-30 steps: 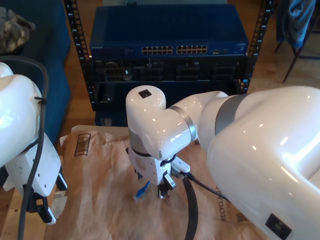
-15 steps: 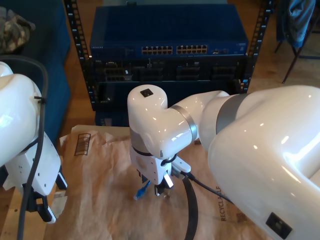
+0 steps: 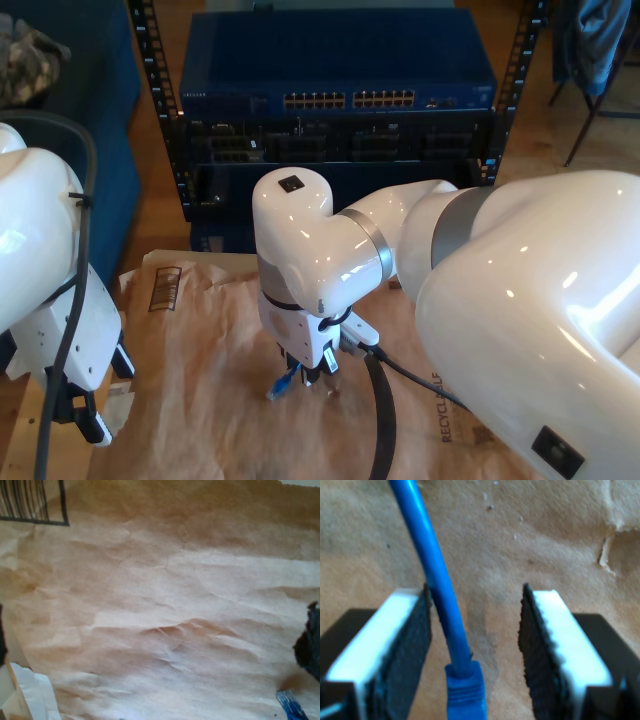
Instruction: Grab the cable and plug it in
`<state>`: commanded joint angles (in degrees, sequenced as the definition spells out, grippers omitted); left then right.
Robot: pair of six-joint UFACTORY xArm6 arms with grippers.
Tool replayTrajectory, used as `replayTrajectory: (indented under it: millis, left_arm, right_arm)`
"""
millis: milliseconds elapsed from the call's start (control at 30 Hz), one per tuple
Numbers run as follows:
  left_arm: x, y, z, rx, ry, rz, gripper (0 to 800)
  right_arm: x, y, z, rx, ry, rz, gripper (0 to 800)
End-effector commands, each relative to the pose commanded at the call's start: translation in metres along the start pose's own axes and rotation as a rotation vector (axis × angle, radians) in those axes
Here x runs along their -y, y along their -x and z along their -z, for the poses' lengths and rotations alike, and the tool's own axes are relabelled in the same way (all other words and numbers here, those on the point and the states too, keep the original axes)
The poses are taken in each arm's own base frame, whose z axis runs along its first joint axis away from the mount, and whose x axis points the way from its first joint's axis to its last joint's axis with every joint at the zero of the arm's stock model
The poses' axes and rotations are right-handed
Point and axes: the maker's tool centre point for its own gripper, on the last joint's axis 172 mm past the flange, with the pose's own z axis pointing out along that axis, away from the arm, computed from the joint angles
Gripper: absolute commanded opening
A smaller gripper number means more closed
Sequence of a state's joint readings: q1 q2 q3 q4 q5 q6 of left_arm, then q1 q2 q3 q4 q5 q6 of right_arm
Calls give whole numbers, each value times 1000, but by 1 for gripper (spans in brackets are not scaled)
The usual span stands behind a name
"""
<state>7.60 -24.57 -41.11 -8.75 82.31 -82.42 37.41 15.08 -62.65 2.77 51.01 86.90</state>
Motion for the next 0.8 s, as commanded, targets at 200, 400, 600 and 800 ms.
replayTrajectory:
  millis: [200,400,600,800]
  left_arm:
    - [0,0,0,0,0,0,800]
    - [0,0,0,0,0,0,800]
    - [-6,4,11,-1,19,-8,800]
    - [-20,30,27,87,55,-4,800]
  right_arm:
    - [0,1,-1,0,2,1,186]
    - [-1,-1,-1,0,1,-2,43]
    - [4,-8,32,1,-54,-76,24]
    - [-15,-48,92,12,-87,-256,26]
